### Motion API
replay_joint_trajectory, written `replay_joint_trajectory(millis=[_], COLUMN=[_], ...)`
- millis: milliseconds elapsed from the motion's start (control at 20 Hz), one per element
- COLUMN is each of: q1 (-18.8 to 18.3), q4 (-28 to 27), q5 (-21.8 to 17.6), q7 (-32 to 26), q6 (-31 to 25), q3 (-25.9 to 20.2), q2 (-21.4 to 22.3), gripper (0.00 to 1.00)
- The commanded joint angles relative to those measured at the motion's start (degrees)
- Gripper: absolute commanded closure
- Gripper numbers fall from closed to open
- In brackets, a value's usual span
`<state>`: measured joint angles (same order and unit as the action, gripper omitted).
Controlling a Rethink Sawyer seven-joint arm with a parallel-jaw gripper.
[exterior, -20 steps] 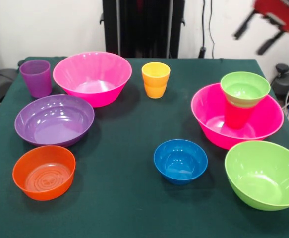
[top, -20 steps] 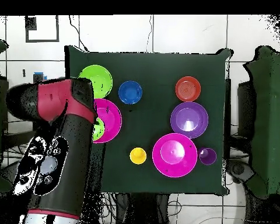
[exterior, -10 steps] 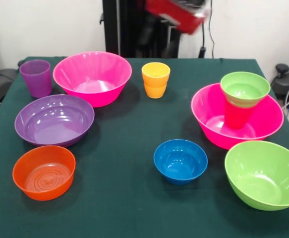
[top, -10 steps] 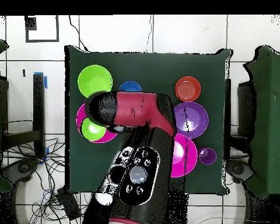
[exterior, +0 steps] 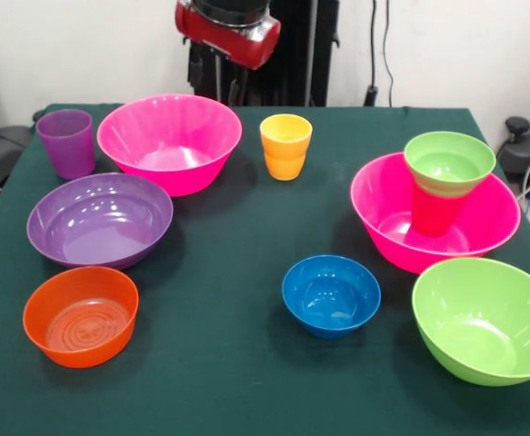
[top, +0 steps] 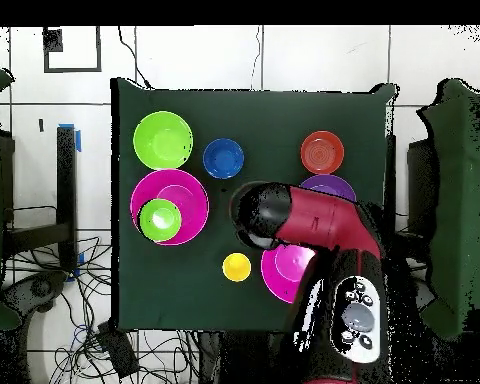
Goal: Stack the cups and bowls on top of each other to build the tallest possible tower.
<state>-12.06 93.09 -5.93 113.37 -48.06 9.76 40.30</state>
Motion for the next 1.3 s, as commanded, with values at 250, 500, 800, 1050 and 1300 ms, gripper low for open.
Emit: replay_joint_trajectory(millis=[250, 500, 800, 1050, 1300], q1=[-7.1, -8.4, -6.9, -6.6, -7.0], q4=[19.4, 22.1, 21.2, 19.0, 17.2], q5=[2.2, -0.2, -6.3, -8.7, -9.9], q7=[-12.0, -7.6, -3.7, -2.7, -2.2], q6=[9.4, 13.3, 20.1, 22.3, 25.3], q3=[-21.3, -23.6, -22.0, -21.8, -22.9], q2=[1.0, 0.8, -2.1, -4.8, -7.6], gripper=[0.00, 0.00, 0.00, 0.00, 0.00])
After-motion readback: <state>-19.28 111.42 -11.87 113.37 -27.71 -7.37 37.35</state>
